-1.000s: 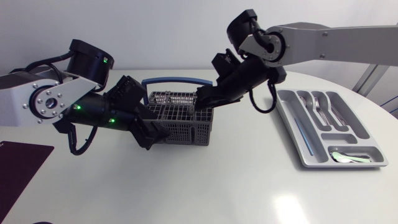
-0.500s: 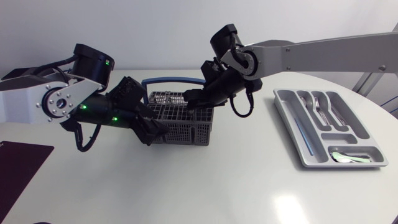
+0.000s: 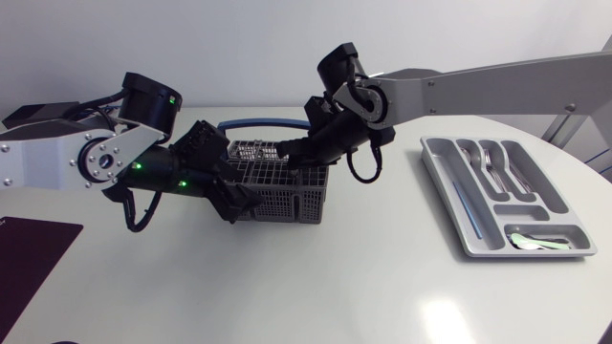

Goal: Transfer all utensils from the basket to the drawer tray.

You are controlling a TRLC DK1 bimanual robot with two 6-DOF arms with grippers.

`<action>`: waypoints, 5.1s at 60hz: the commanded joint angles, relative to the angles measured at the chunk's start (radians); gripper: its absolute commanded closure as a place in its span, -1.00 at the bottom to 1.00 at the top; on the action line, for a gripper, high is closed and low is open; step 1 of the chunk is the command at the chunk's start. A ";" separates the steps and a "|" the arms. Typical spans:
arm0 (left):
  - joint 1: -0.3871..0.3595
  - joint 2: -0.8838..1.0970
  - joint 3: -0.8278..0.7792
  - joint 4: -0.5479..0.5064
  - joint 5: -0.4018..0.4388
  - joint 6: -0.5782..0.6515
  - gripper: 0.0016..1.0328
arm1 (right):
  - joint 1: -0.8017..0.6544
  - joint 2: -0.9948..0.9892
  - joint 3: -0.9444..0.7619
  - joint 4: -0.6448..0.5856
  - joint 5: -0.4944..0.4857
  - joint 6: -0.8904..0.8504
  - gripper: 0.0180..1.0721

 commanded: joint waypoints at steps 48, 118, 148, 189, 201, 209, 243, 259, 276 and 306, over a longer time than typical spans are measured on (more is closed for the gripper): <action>-0.001 0.037 -0.045 0.024 0.012 0.019 -0.90 | 0.023 -0.039 -0.026 0.006 0.012 0.008 0.89; -0.012 -0.043 -0.082 -0.020 0.011 0.016 -0.90 | -0.039 -0.430 -0.104 -0.204 -0.180 -0.182 0.89; 0.019 -0.194 -0.124 -0.091 0.009 0.013 -0.90 | -0.459 -0.677 -0.391 -0.456 0.009 -0.486 0.88; 0.110 -0.370 -0.210 -0.143 0.009 -0.001 -0.90 | -1.059 -0.559 -0.688 -0.018 0.320 -0.906 0.88; 0.142 -0.413 -0.225 -0.157 0.011 -0.006 -0.90 | -1.060 -0.476 -0.750 0.141 0.396 -0.936 0.85; 0.159 -0.431 -0.245 -0.157 0.011 -0.009 -0.90 | -1.053 -0.446 -0.791 0.212 0.419 -0.951 0.57; 0.238 -0.482 -0.285 -0.103 0.011 -0.062 -0.90 | -0.869 -0.705 -0.860 0.153 0.442 -0.868 -0.91; 0.318 -0.510 -0.312 -0.025 0.011 -0.159 -0.90 | -0.577 -0.867 -0.845 0.070 0.403 -0.662 -0.91; 0.370 -0.617 -0.366 0.020 0.011 -0.227 -0.90 | -0.346 -0.926 -0.833 0.100 0.420 -0.475 -0.91; 0.488 -0.870 -0.518 0.128 -0.029 -0.251 -0.91 | -0.333 -1.190 -0.934 0.169 0.549 -0.463 -0.91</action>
